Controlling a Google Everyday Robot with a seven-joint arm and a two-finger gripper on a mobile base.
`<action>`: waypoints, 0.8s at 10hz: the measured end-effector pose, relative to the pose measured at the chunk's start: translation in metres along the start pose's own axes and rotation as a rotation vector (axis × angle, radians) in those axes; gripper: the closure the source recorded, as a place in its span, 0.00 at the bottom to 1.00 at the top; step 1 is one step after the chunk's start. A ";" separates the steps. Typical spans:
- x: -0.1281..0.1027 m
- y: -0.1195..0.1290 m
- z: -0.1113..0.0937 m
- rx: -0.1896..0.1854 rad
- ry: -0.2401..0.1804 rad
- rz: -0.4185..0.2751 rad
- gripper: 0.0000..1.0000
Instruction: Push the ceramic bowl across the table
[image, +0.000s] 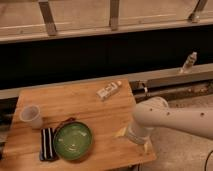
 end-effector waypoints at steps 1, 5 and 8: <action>0.001 0.015 0.007 0.031 0.017 -0.027 0.20; 0.020 0.076 0.036 0.129 0.041 -0.137 0.20; 0.022 0.078 0.039 0.140 0.041 -0.140 0.20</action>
